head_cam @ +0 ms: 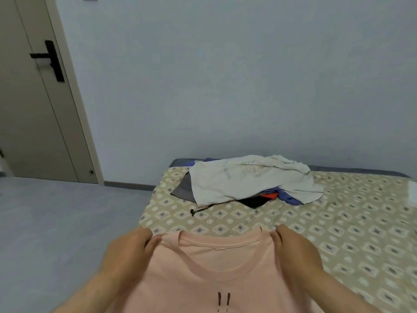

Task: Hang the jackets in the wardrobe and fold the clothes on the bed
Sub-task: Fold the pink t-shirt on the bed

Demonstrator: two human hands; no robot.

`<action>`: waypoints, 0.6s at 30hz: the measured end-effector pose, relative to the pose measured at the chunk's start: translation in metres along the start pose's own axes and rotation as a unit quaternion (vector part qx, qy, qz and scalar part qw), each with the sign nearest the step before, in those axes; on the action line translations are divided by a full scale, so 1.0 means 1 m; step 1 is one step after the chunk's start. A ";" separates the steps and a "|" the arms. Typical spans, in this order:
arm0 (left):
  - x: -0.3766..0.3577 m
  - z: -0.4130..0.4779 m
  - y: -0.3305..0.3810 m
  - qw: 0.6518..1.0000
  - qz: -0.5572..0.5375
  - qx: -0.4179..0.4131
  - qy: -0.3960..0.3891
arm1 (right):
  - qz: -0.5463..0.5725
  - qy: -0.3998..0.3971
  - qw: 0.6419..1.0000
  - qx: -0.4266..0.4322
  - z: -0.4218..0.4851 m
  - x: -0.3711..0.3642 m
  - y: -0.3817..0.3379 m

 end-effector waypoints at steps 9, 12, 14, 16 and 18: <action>-0.129 0.067 -0.041 0.992 0.053 -0.010 -0.110 | -0.034 -0.027 0.997 -0.068 0.067 -0.139 0.002; -0.161 0.111 -0.061 0.991 0.075 -0.018 -0.107 | -0.037 -0.012 0.998 -0.040 0.101 -0.167 -0.007; -0.181 0.139 -0.071 0.990 0.085 -0.015 -0.108 | -0.038 -0.020 0.998 -0.034 0.119 -0.188 -0.007; -0.202 0.154 -0.076 0.991 0.080 -0.020 -0.105 | -0.042 -0.027 0.998 -0.045 0.127 -0.210 -0.001; -0.212 0.163 -0.079 0.994 0.061 -0.025 -0.083 | -0.046 -0.018 0.997 -0.052 0.131 -0.221 0.005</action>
Point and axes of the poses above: each hand's wrist, its own z-axis towards the middle knuckle, its own x-axis out of the back of the hand, y = z × x, the point moved 4 cm from there along z, towards the middle knuckle, and after that the axes turned 7 degrees about -x, right-handed, at the moved point
